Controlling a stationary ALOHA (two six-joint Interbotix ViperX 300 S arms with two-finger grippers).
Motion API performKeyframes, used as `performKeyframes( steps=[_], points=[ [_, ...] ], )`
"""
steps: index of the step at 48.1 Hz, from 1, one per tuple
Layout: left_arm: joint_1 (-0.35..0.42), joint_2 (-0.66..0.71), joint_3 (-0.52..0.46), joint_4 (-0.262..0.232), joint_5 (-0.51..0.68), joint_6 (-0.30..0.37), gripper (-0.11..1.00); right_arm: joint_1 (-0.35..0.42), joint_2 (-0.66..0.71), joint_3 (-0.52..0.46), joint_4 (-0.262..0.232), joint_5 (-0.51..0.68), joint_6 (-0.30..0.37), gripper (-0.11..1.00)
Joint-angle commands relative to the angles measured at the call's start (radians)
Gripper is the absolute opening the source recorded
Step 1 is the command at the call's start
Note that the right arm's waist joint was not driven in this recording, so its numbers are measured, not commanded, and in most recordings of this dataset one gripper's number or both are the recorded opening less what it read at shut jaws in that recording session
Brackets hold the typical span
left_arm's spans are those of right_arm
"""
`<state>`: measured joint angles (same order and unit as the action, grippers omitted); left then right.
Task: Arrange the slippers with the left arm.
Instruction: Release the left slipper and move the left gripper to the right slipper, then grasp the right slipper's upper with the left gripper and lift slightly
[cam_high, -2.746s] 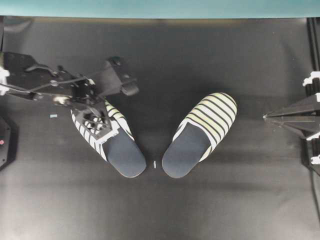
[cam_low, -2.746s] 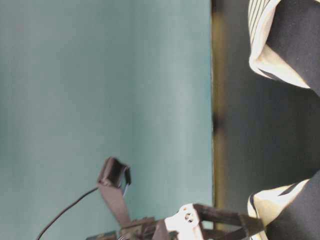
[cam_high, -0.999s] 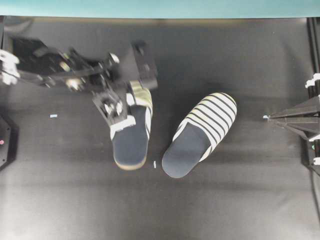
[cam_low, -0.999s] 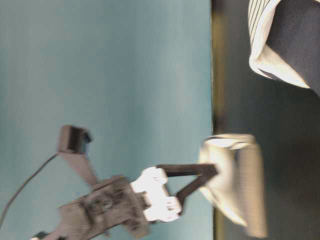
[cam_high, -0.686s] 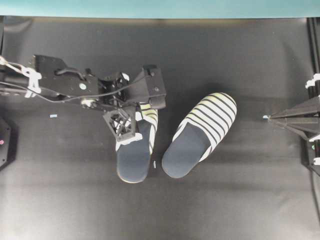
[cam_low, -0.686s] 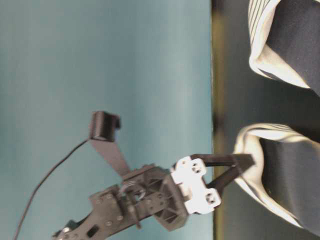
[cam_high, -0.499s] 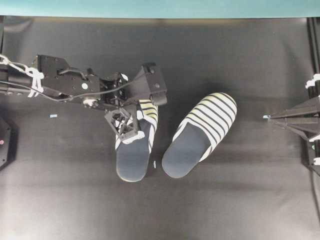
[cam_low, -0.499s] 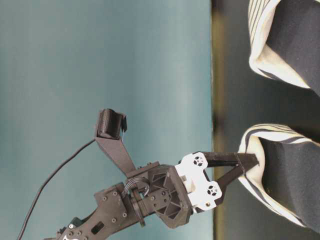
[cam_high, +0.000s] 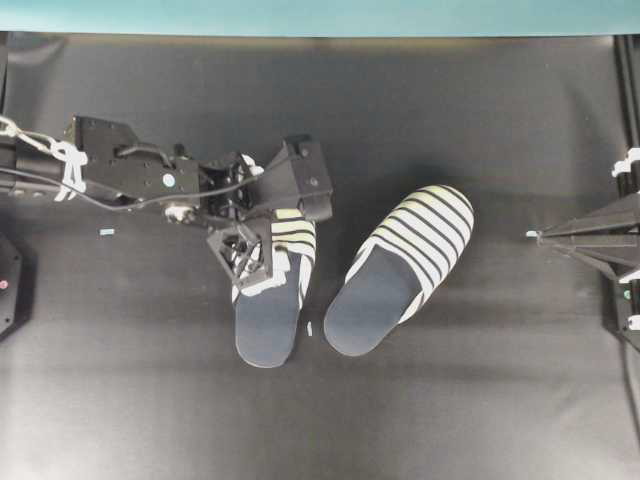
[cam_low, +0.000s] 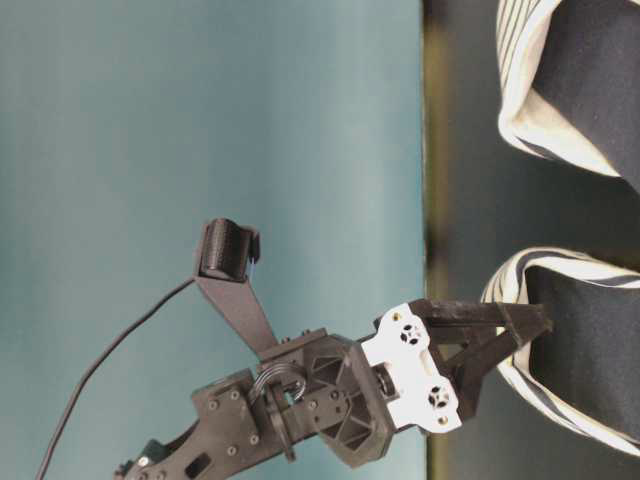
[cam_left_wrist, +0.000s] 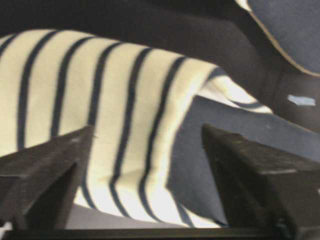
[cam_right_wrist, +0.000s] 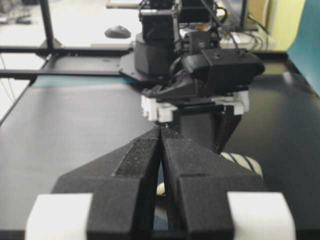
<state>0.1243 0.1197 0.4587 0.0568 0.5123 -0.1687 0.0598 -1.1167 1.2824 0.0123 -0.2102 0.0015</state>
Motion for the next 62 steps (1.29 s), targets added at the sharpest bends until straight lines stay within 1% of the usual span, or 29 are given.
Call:
performKeyframes(
  steps=[1, 4, 6, 7, 10, 12, 15, 20, 21, 25, 28, 30, 38, 44, 49, 52, 54, 57, 60, 62],
  points=[
    [-0.018, -0.049, -0.021, 0.003, 0.003, 0.011, 0.88, 0.000, 0.002, -0.006, 0.002, -0.006, 0.006, 0.00],
    [-0.028, -0.077, -0.040, 0.003, 0.005, 0.040, 0.88, 0.002, -0.002, -0.006, 0.002, -0.006, 0.005, 0.00],
    [-0.034, -0.092, -0.060, 0.003, -0.003, 0.074, 0.87, 0.002, -0.003, -0.006, 0.000, -0.005, 0.005, 0.00],
    [-0.038, -0.100, -0.069, 0.003, -0.008, 0.095, 0.87, 0.002, -0.005, -0.006, 0.002, -0.005, 0.005, 0.00],
    [-0.055, -0.109, -0.109, 0.003, -0.051, 0.196, 0.87, 0.002, -0.008, -0.006, 0.000, -0.005, 0.005, 0.00],
    [-0.064, -0.101, -0.127, 0.002, -0.091, 0.275, 0.87, 0.002, -0.009, -0.006, 0.002, -0.005, 0.005, 0.00],
    [-0.074, -0.078, -0.144, 0.003, -0.158, 0.416, 0.87, 0.002, -0.014, -0.006, 0.002, -0.005, 0.005, 0.00],
    [-0.077, -0.021, -0.169, 0.002, -0.268, 0.680, 0.87, 0.000, -0.018, -0.005, 0.002, -0.005, 0.005, 0.00],
    [-0.077, 0.000, -0.178, 0.003, -0.291, 0.750, 0.87, 0.002, -0.017, -0.005, 0.000, -0.005, 0.005, 0.00],
    [-0.074, 0.061, -0.206, 0.003, -0.333, 0.908, 0.86, 0.002, -0.018, -0.002, 0.002, -0.005, 0.005, 0.00],
    [-0.069, 0.115, -0.238, 0.003, -0.333, 0.980, 0.86, 0.002, -0.020, -0.003, 0.002, -0.005, 0.005, 0.00],
    [-0.064, 0.153, -0.262, 0.003, -0.327, 1.002, 0.86, 0.002, -0.020, -0.003, 0.002, -0.005, 0.005, 0.00],
    [-0.048, 0.291, -0.365, 0.002, -0.313, 1.009, 0.86, 0.002, -0.021, 0.002, 0.002, -0.005, 0.005, 0.00],
    [-0.040, 0.357, -0.419, 0.003, -0.293, 1.003, 0.86, 0.002, -0.020, 0.008, 0.002, -0.005, 0.005, 0.00],
    [-0.035, 0.387, -0.454, 0.002, -0.202, 0.999, 0.84, 0.002, -0.021, 0.014, 0.002, -0.005, 0.005, 0.00],
    [-0.034, 0.393, -0.469, 0.002, -0.143, 0.996, 0.81, 0.002, -0.021, 0.017, 0.002, -0.005, 0.005, 0.00],
    [-0.034, 0.396, -0.474, 0.003, -0.118, 0.989, 0.77, 0.002, -0.021, 0.018, 0.002, -0.006, 0.005, 0.00],
    [-0.037, 0.394, -0.477, 0.002, -0.106, 0.960, 0.65, 0.002, -0.021, 0.020, 0.002, -0.006, 0.005, 0.00],
    [-0.044, 0.391, -0.485, 0.002, -0.107, 0.910, 0.50, 0.002, -0.023, 0.021, 0.002, -0.008, 0.005, 0.00],
    [-0.048, 0.388, -0.494, 0.002, -0.110, 0.870, 0.36, 0.002, -0.025, 0.021, 0.002, -0.008, 0.005, 0.00]
  ],
)
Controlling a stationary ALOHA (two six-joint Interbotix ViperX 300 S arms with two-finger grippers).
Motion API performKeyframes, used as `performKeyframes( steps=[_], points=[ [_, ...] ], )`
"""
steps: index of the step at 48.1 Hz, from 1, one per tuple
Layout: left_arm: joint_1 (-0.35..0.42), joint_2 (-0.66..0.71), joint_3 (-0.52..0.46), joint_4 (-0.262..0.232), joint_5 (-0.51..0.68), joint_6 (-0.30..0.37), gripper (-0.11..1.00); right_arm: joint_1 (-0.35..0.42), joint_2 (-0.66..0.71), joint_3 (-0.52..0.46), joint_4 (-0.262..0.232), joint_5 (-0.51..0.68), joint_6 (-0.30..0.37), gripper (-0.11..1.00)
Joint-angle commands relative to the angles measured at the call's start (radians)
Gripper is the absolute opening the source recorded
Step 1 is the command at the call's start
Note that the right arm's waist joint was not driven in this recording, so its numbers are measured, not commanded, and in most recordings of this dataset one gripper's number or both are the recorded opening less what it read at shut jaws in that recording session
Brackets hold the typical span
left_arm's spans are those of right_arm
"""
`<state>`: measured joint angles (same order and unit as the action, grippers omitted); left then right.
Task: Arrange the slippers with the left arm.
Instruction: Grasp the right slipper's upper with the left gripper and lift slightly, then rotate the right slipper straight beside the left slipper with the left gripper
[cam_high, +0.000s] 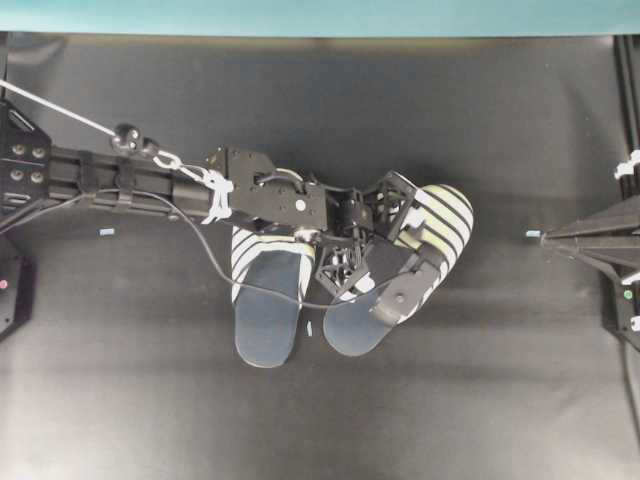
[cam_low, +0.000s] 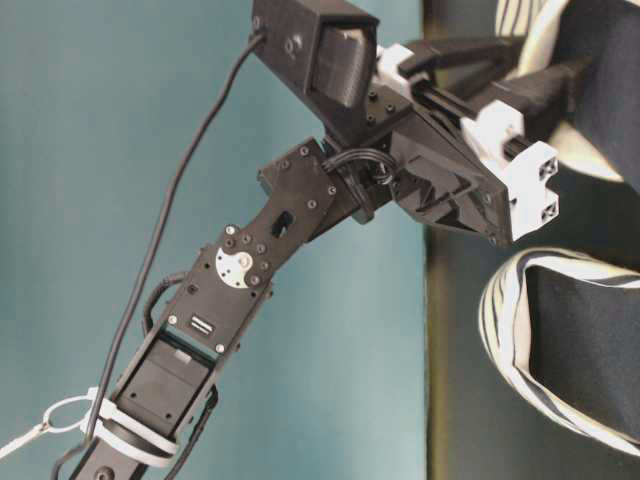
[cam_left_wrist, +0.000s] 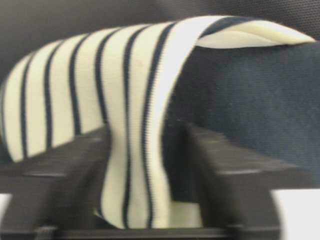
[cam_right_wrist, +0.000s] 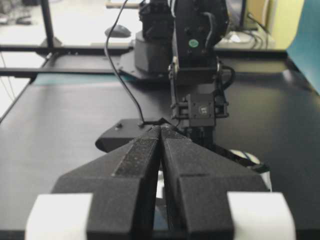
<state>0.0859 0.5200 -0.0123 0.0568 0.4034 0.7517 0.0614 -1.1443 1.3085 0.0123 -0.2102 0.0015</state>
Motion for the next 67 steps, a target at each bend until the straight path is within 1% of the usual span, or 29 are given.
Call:
performKeyframes(
  steps=[1, 5, 7, 8, 13, 14, 22, 23, 26, 29, 33, 42, 58, 67],
  points=[
    [-0.012, -0.015, -0.029, 0.003, -0.005, -0.071, 0.30, 0.000, 0.003, -0.003, 0.000, -0.008, 0.005, 0.00],
    [-0.014, -0.031, -0.061, 0.002, -0.006, -0.163, 0.10, 0.000, 0.000, -0.002, 0.002, -0.006, 0.005, 0.00],
    [-0.012, -0.041, -0.077, 0.002, -0.003, -0.213, 0.03, 0.000, -0.005, 0.000, 0.002, -0.005, 0.005, 0.00],
    [-0.011, -0.048, -0.084, 0.002, 0.000, -0.241, 0.01, 0.000, -0.006, 0.000, 0.002, -0.005, 0.005, 0.00],
    [0.000, -0.092, -0.112, 0.003, 0.025, -0.396, 0.01, 0.000, -0.012, 0.000, 0.002, -0.005, 0.005, 0.00],
    [0.005, -0.107, -0.117, 0.002, 0.037, -0.443, 0.01, 0.000, -0.015, 0.000, 0.002, -0.003, 0.005, 0.00],
    [0.044, -0.184, -0.118, 0.003, 0.169, -0.681, 0.01, 0.000, -0.028, 0.002, 0.002, 0.011, 0.005, 0.00],
    [0.054, -0.198, -0.114, 0.002, 0.193, -0.724, 0.01, 0.000, -0.029, 0.003, 0.002, 0.011, 0.003, 0.00],
    [0.066, -0.222, -0.100, 0.003, 0.236, -0.804, 0.01, 0.000, -0.032, 0.005, 0.000, 0.012, 0.003, 0.00],
    [0.074, -0.236, -0.080, 0.003, 0.268, -0.862, 0.01, 0.000, -0.035, 0.006, 0.002, 0.012, 0.003, 0.00],
    [0.077, -0.242, -0.054, 0.003, 0.302, -0.888, 0.01, 0.000, -0.038, 0.009, 0.002, 0.012, 0.002, 0.00],
    [0.077, -0.227, -0.020, 0.003, 0.344, -0.894, 0.01, 0.000, -0.040, 0.011, 0.000, 0.011, 0.000, 0.00],
    [0.078, -0.163, 0.005, 0.003, 0.318, -0.893, 0.01, 0.000, -0.040, 0.014, 0.002, 0.008, 0.002, 0.00],
    [0.071, -0.160, 0.006, 0.003, 0.295, -0.884, 0.01, 0.000, -0.040, 0.015, 0.002, 0.008, 0.003, 0.00]
  ],
)
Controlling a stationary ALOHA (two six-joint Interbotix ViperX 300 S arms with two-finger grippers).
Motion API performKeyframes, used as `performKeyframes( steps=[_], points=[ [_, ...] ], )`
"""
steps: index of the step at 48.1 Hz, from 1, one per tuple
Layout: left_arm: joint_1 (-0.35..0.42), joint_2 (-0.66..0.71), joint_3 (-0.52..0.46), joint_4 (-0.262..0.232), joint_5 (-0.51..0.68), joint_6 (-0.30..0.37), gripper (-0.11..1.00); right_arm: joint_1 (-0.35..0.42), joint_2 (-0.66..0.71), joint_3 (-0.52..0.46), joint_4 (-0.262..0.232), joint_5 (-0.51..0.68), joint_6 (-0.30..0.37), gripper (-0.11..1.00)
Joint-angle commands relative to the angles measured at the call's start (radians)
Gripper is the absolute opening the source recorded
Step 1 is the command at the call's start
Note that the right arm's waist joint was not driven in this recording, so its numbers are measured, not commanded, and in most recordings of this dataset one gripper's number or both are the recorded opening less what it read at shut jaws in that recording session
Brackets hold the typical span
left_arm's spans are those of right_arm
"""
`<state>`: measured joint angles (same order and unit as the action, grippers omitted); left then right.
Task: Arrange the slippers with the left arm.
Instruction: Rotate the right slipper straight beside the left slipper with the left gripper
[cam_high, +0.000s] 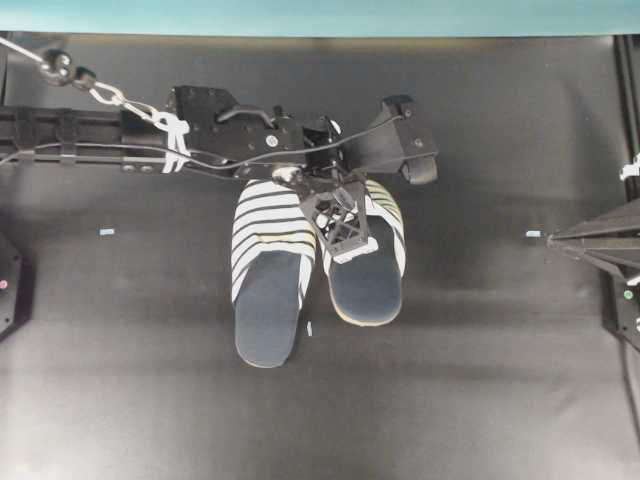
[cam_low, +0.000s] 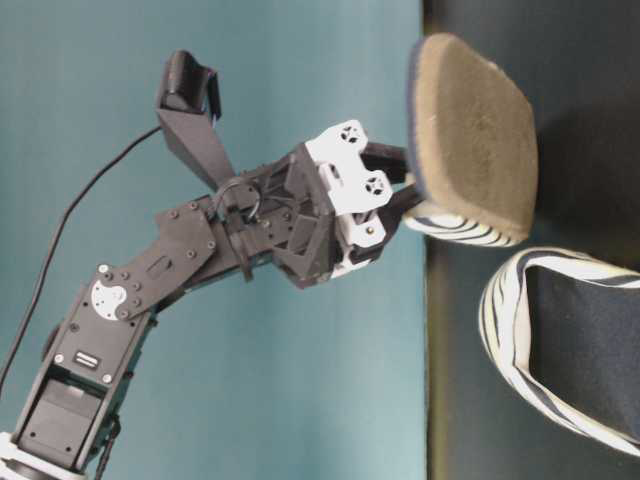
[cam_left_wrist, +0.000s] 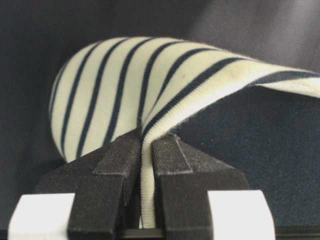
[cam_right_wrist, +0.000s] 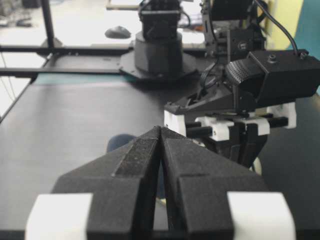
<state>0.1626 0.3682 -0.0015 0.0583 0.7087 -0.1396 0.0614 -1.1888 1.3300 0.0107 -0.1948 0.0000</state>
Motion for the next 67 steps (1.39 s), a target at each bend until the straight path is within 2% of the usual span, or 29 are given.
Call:
performKeyframes(
  steps=[1, 50, 54, 63, 67],
  points=[
    [-0.006, -0.008, -0.003, 0.002, -0.011, 0.008, 0.01, 0.000, 0.005, -0.006, 0.003, -0.008, 0.005, 0.00],
    [-0.023, -0.014, 0.031, 0.000, -0.009, -0.002, 0.03, 0.000, 0.005, -0.005, 0.003, -0.012, 0.006, 0.00],
    [-0.028, -0.014, 0.031, 0.000, -0.008, -0.017, 0.16, -0.002, 0.005, -0.005, 0.003, -0.012, 0.006, 0.00],
    [-0.034, -0.014, 0.034, 0.000, -0.003, -0.057, 0.72, 0.000, 0.003, -0.005, 0.003, -0.014, 0.006, 0.00],
    [-0.041, -0.015, 0.037, 0.000, 0.002, -0.055, 0.87, 0.000, 0.003, -0.005, 0.003, -0.018, 0.006, 0.00]
  ],
)
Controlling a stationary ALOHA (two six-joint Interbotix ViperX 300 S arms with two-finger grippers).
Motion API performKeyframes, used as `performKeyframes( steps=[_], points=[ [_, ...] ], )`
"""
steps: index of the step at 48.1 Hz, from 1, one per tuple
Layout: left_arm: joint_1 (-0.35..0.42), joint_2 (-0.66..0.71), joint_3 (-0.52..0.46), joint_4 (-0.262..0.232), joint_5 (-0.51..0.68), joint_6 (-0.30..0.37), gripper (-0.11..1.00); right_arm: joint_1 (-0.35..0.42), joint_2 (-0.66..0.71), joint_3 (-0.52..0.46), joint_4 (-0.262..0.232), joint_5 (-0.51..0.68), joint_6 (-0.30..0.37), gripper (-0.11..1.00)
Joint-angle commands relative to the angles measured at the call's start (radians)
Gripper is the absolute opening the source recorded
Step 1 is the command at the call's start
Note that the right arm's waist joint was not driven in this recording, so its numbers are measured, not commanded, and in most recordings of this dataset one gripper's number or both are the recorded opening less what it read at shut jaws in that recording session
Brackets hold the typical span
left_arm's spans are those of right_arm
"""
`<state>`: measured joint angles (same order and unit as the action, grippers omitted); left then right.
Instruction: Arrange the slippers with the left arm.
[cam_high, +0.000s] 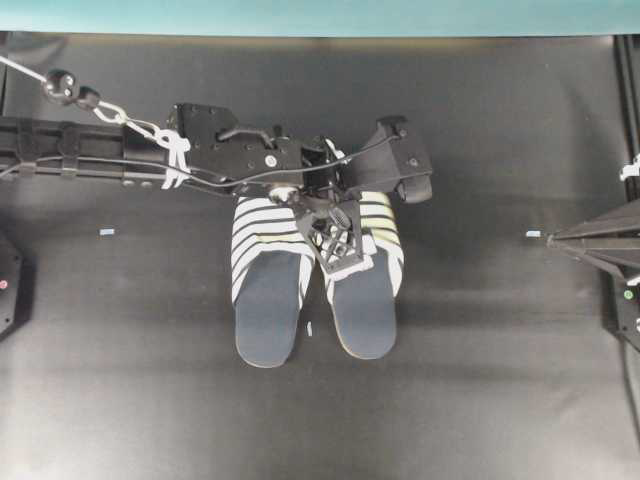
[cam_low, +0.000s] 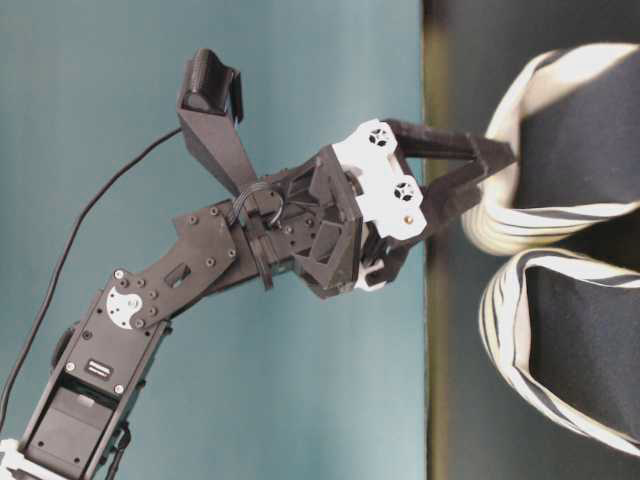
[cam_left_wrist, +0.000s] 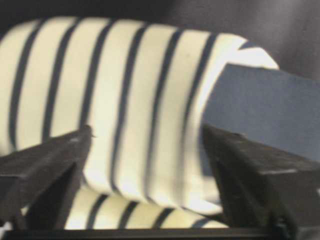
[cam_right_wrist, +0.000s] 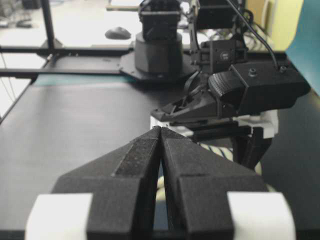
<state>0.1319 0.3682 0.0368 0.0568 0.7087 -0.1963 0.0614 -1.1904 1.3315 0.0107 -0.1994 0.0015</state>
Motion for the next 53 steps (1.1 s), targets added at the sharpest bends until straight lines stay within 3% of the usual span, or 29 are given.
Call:
performKeyframes(
  steps=[1, 13, 27, 53],
  points=[
    [-0.011, -0.015, -0.002, 0.003, 0.005, 0.002, 0.87, 0.000, 0.005, -0.006, 0.003, -0.015, 0.005, 0.00],
    [-0.040, -0.046, 0.000, 0.003, 0.002, 0.052, 0.85, -0.002, 0.005, -0.006, 0.003, -0.021, 0.006, 0.00],
    [-0.095, -0.232, 0.054, 0.002, -0.040, 0.133, 0.85, 0.000, 0.005, -0.006, 0.003, -0.018, 0.006, 0.00],
    [-0.104, -0.741, 0.620, 0.003, -0.565, 0.137, 0.85, 0.000, -0.003, -0.006, 0.003, -0.015, 0.005, 0.00]
  ],
)
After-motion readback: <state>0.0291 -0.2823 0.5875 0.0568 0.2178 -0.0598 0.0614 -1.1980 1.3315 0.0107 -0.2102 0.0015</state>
